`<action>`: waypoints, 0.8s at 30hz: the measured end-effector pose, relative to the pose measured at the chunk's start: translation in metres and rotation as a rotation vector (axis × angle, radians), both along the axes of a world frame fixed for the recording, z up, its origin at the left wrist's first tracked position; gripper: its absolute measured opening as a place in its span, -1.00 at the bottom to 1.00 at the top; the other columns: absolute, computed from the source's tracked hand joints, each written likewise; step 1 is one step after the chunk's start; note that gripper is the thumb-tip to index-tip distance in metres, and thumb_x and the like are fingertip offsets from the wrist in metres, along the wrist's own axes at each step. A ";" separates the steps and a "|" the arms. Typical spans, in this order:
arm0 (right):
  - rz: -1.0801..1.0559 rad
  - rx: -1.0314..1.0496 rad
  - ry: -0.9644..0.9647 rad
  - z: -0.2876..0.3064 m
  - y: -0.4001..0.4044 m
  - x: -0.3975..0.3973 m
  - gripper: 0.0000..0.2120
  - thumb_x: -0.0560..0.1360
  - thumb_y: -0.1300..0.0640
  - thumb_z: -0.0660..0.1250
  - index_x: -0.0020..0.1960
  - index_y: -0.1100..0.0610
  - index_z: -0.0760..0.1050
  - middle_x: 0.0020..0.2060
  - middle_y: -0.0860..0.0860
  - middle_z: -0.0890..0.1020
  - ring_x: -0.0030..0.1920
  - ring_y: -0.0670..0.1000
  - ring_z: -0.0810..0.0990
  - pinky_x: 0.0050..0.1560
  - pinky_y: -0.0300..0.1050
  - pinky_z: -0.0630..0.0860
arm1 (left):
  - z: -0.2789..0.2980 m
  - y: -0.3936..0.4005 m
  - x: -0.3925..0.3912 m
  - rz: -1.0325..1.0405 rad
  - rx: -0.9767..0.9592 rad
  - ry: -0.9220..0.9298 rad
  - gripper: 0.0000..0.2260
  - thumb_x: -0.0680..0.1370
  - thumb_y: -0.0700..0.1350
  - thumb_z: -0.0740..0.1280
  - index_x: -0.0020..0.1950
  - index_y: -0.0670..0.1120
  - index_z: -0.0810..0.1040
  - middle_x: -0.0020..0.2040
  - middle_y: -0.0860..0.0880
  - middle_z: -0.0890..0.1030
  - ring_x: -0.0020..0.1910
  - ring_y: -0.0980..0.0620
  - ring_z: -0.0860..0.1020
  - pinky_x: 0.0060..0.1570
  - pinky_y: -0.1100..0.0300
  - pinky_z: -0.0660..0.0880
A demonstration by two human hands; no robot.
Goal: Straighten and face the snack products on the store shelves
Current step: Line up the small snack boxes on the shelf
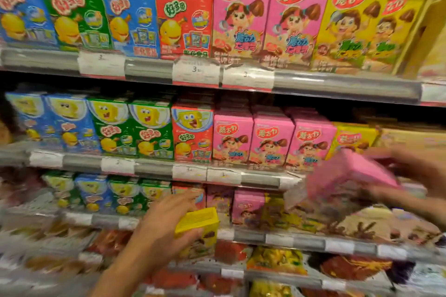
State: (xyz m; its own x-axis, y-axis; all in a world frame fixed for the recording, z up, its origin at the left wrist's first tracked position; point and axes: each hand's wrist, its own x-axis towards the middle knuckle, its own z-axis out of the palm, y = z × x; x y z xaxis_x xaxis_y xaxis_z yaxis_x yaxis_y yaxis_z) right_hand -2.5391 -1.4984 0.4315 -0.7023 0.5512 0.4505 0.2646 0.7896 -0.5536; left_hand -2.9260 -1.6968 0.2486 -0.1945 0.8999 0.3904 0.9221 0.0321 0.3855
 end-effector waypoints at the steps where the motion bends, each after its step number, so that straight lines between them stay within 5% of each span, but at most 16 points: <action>1: 0.036 -0.036 -0.067 -0.021 -0.004 -0.010 -0.54 0.31 -0.24 0.54 0.18 -0.26 0.56 0.07 -0.26 0.68 0.04 -0.24 0.66 0.01 -0.40 0.55 | -0.007 -0.003 -0.005 0.005 -0.051 -0.006 -0.61 0.50 0.37 0.29 0.20 0.19 0.56 0.45 0.24 0.43 0.44 0.13 0.38 0.48 0.07 0.23; 6: 0.146 0.026 -0.263 -0.136 -0.028 -0.079 -0.56 0.43 -0.46 0.30 0.28 -0.45 0.37 0.18 -0.42 0.55 0.12 -0.35 0.55 0.05 -0.38 0.48 | -0.021 -0.010 -0.020 0.020 -0.243 0.039 -0.54 0.49 0.40 0.20 0.24 0.17 0.51 0.61 0.17 0.19 0.60 0.06 0.15 0.54 0.13 0.09; 9: 0.138 0.066 -0.299 -0.175 -0.032 -0.099 -0.60 0.52 -0.37 0.27 0.33 -0.35 0.38 0.15 -0.35 0.57 0.06 -0.35 0.51 -0.03 -0.27 0.49 | -0.019 -0.007 -0.017 -0.001 -0.317 0.072 -0.51 0.48 0.42 0.16 0.24 0.14 0.47 0.64 0.13 0.08 0.63 0.05 0.05 0.58 0.04 0.11; 12: 0.103 0.133 -0.229 -0.187 -0.044 -0.116 -0.63 0.59 -0.27 0.23 0.35 -0.20 0.41 0.17 -0.26 0.57 0.12 -0.20 0.55 0.01 -0.24 0.51 | -0.020 0.001 -0.020 0.000 -0.405 0.086 -0.66 0.55 0.34 0.27 0.20 0.19 0.42 0.65 0.17 -0.10 0.64 0.07 -0.13 0.59 -0.05 0.07; 17: 0.022 0.225 -0.181 -0.191 -0.047 -0.141 -0.66 0.63 -0.13 0.25 0.37 -0.11 0.41 0.17 -0.21 0.54 0.13 -0.10 0.54 0.00 -0.21 0.52 | -0.020 0.024 -0.025 -0.012 -0.541 0.188 -0.64 0.56 0.29 0.31 0.22 0.09 0.43 0.66 0.04 -0.24 0.64 -0.02 -0.25 0.59 -0.13 0.03; 24: -0.095 0.208 -0.156 -0.206 -0.035 -0.171 -0.59 0.54 0.04 0.44 0.35 -0.06 0.42 0.13 -0.14 0.57 0.08 -0.09 0.56 -0.01 -0.25 0.48 | -0.037 0.039 -0.042 -0.024 -0.512 0.284 -0.54 0.58 0.25 0.32 0.34 -0.01 0.42 0.67 -0.09 -0.22 0.64 -0.11 -0.24 0.59 -0.17 -0.01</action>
State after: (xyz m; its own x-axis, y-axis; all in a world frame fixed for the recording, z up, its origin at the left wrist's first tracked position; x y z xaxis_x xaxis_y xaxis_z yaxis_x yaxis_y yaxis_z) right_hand -2.7103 -1.5338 0.2253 -0.7214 0.5249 0.4517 0.4123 0.8496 -0.3288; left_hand -2.9682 -1.6581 0.2116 -0.1227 0.9905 -0.0614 0.9899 0.1266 0.0644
